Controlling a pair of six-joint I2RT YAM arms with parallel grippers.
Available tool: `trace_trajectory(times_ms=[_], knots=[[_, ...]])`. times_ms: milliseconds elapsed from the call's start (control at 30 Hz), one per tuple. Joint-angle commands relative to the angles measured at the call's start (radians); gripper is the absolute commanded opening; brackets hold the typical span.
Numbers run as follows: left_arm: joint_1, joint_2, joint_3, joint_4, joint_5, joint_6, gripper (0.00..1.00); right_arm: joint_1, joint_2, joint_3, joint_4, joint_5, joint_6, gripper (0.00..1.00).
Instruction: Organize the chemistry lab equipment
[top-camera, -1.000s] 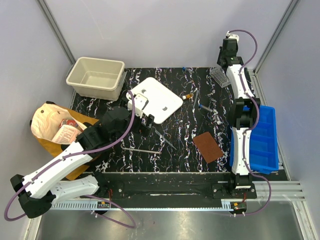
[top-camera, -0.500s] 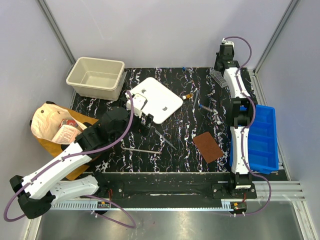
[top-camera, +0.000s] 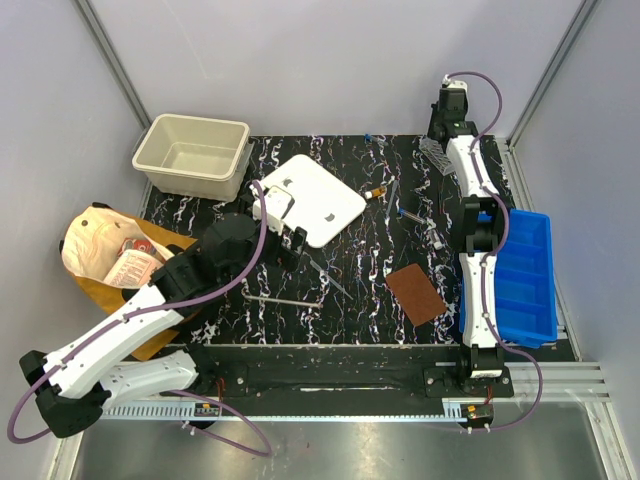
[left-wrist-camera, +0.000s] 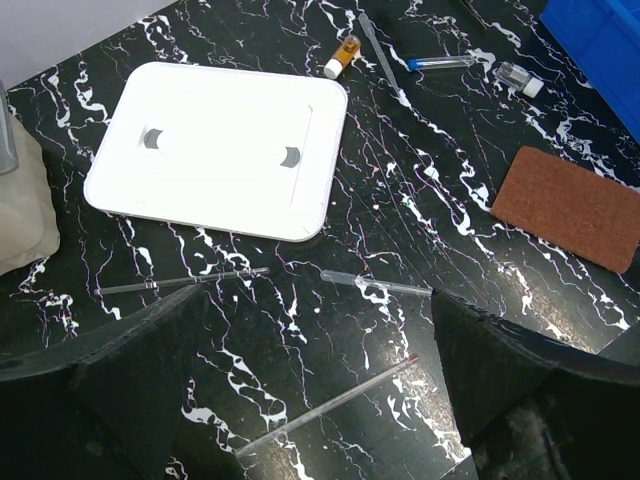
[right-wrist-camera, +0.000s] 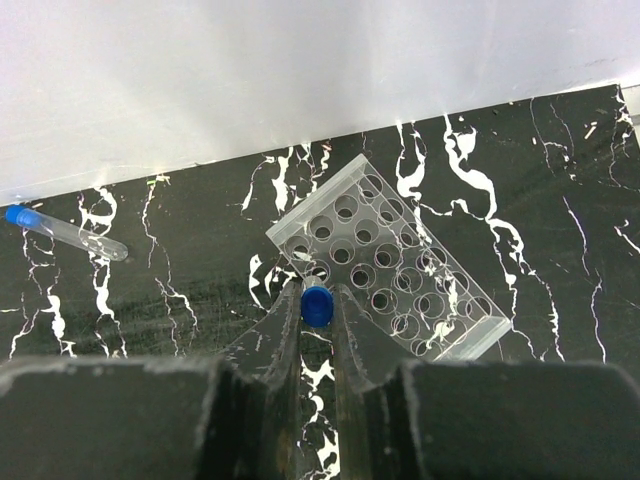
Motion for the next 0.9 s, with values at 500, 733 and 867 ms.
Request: trace_trajectory(times_ms=[500,733,867], knots=[[0.001,-0.016,-0.004,0.061,-0.035,0.002,0.99,0.004,0.048,0.073,0.07,0.001,-0.05,0.2],[0.007,-0.008,-0.004,0.06,-0.03,0.001,0.99,0.005,0.07,0.078,0.08,-0.001,-0.062,0.2],[0.012,-0.004,-0.004,0.061,-0.033,-0.001,0.99,0.005,0.077,0.079,0.08,-0.002,-0.065,0.2]])
